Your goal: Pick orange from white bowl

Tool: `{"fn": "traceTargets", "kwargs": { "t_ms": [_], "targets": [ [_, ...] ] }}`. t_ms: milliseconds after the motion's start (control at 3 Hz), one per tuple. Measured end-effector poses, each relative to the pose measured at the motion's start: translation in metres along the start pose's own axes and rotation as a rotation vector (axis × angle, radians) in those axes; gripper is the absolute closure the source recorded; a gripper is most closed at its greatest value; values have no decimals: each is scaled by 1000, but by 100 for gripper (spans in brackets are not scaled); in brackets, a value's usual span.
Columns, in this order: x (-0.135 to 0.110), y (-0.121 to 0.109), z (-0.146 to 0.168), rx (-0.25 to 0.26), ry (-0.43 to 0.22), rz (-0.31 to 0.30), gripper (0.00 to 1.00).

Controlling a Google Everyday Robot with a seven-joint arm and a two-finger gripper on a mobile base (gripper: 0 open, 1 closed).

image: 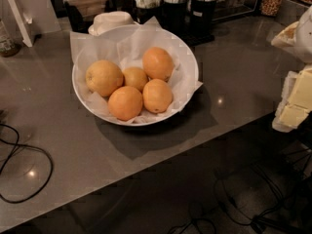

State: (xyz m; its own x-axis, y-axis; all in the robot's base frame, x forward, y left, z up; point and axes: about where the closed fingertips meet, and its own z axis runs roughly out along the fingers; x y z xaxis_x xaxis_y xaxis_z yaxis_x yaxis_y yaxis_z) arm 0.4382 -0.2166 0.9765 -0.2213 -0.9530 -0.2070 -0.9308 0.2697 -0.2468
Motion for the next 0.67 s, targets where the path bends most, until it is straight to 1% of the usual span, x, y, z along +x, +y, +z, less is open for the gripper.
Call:
{"fn": "traceTargets", "kwargs": {
  "t_ms": [333,667],
  "targets": [
    [0,0,0,0,0,0,0],
    [-12,0,13,-58,-45,-27,0]
  ]
}}
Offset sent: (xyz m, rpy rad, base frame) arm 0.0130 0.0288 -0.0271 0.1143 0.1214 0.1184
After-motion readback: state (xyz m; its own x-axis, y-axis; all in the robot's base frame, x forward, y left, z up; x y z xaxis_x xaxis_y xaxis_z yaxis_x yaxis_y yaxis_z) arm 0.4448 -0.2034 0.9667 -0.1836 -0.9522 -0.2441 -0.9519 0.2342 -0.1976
